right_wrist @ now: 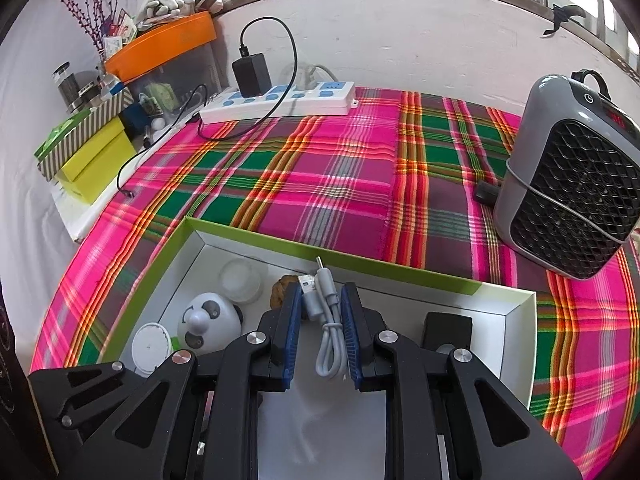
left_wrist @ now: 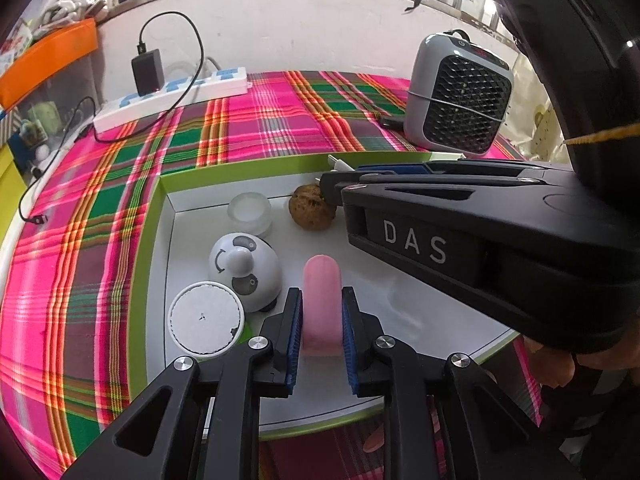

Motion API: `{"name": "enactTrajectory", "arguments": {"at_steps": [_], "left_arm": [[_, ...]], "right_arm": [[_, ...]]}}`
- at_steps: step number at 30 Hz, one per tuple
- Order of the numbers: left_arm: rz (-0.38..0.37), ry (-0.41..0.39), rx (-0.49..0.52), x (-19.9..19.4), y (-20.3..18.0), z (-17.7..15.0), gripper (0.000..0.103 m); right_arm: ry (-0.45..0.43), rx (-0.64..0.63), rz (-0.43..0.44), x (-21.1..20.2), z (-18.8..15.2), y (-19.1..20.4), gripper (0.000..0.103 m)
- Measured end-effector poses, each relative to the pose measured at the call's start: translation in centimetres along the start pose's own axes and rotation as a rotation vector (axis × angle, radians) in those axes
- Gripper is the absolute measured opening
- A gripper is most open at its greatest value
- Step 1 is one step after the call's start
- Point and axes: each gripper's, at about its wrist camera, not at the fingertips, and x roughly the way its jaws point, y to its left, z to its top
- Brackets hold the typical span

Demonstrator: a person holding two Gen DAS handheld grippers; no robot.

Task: Organize objects
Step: 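Lift the pink clip with the left gripper while the right gripper carries the cable over the box, then open both grippers to release the pink clip and cable into the box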

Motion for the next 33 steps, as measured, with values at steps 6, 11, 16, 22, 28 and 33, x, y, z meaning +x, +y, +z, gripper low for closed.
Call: {"name": "enactTrajectory", "arguments": {"at_steps": [6,11,16,22,28,33], "left_arm": [[0.003,0.000,0.002,0.0,0.0,0.0,0.022],[0.003,0.000,0.003,0.0,0.0,0.0,0.026],[0.004,-0.003,-0.001,0.0,0.1,0.0,0.028],[0.004,-0.010,0.001,-0.3,0.0,-0.2,0.030],[0.008,-0.017,-0.003,-0.7,0.0,-0.3,0.031],[0.013,-0.031,0.003,-1.5,-0.2,-0.7,0.031]], "right_arm": [[-0.003,-0.005,-0.004,-0.1,0.0,0.2,0.022],[-0.004,-0.006,-0.005,-0.1,0.1,0.2,0.022],[-0.010,-0.003,-0.008,-0.3,0.0,0.1,0.025],[-0.019,0.002,-0.011,-0.8,0.0,0.2,0.029],[-0.032,0.010,-0.012,-1.5,-0.2,0.4,0.029],[-0.046,0.019,-0.014,-2.4,-0.5,0.5,0.029]]}}
